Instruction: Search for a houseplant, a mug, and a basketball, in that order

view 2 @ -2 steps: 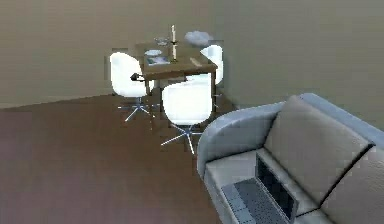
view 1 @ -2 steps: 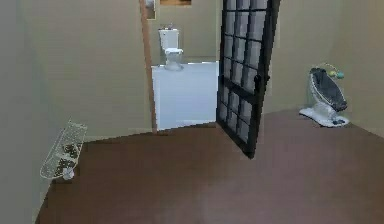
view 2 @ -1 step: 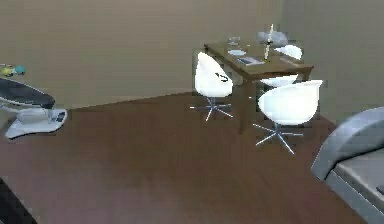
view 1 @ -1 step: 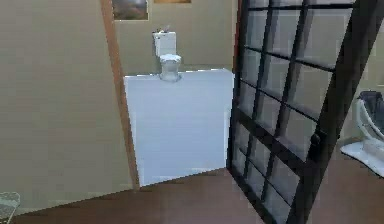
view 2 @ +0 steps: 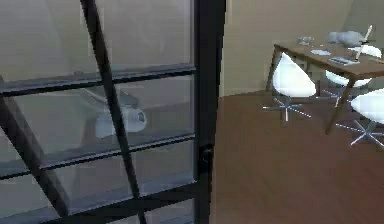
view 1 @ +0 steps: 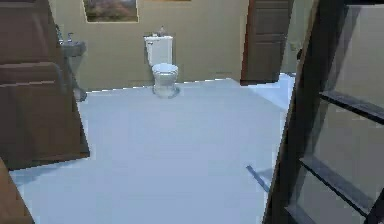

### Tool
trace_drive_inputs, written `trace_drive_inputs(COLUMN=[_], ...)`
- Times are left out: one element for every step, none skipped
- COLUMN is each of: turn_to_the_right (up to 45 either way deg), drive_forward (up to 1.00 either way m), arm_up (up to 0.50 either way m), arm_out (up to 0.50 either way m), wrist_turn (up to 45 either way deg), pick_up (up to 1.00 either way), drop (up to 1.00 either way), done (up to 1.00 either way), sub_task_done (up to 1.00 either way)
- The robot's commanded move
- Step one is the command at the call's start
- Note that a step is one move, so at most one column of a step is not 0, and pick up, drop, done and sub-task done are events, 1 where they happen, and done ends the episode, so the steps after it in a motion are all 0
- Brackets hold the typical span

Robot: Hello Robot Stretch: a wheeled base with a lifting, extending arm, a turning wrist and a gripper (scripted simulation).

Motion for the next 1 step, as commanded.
trace_drive_inputs(turn_to_the_right=[0.0], drive_forward=[0.5], arm_up=[0.0], arm_out=[0.0], wrist_turn=[0.0], pick_up=[0.0], drop=[0.0], done=[0.0], sub_task_done=[0.0])
